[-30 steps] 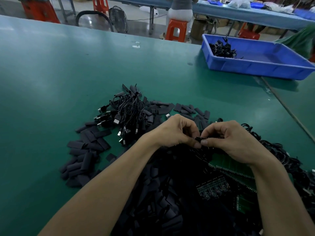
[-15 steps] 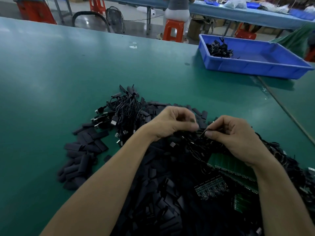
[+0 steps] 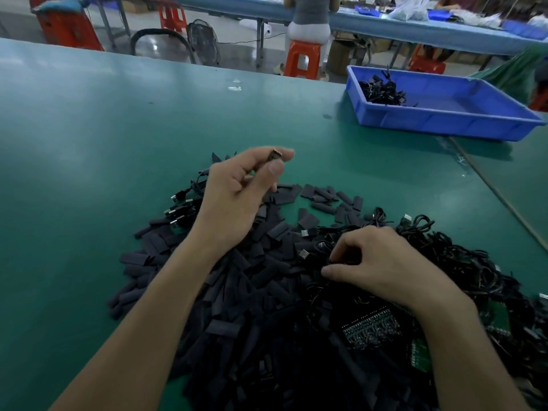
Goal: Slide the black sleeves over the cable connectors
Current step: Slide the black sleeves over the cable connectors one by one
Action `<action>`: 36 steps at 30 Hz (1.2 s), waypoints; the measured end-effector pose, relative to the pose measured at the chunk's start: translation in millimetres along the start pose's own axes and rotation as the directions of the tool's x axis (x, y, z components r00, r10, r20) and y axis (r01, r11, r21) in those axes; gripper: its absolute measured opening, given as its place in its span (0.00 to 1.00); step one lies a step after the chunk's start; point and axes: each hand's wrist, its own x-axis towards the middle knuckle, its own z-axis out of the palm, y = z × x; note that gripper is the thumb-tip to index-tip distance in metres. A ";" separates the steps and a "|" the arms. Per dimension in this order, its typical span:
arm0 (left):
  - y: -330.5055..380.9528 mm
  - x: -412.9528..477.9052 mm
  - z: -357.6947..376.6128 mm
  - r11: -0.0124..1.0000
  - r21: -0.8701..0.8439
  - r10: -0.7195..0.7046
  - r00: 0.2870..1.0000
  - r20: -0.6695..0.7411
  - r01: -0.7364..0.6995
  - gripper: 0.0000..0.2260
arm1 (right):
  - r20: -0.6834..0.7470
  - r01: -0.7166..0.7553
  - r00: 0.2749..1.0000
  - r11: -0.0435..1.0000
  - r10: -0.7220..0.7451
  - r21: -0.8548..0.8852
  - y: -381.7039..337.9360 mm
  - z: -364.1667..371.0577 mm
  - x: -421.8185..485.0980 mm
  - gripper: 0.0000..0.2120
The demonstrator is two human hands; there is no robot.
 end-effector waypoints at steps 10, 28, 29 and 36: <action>-4.5 -16.6 -2.8 0.898 0.438 -0.198 0.919 0.340 0.031 0.21 | -0.035 0.118 0.992 0.988 -0.122 -0.098 -51.5 30.7 25.4 0.10; -36.8 -29.8 -18.1 0.858 0.466 -0.361 0.898 0.253 0.214 0.18 | -0.297 0.124 0.955 0.912 -0.003 0.391 -39.0 55.7 28.6 0.06; -36.6 -30.1 -17.9 0.866 0.446 -0.363 0.897 0.252 0.225 0.18 | -0.334 0.145 0.943 0.899 0.002 0.414 -39.8 55.5 28.1 0.05; -33.1 -30.9 -17.5 0.889 0.384 -0.347 0.914 0.209 0.250 0.11 | -0.461 0.233 0.882 0.761 0.096 0.605 -40.3 57.7 24.4 0.10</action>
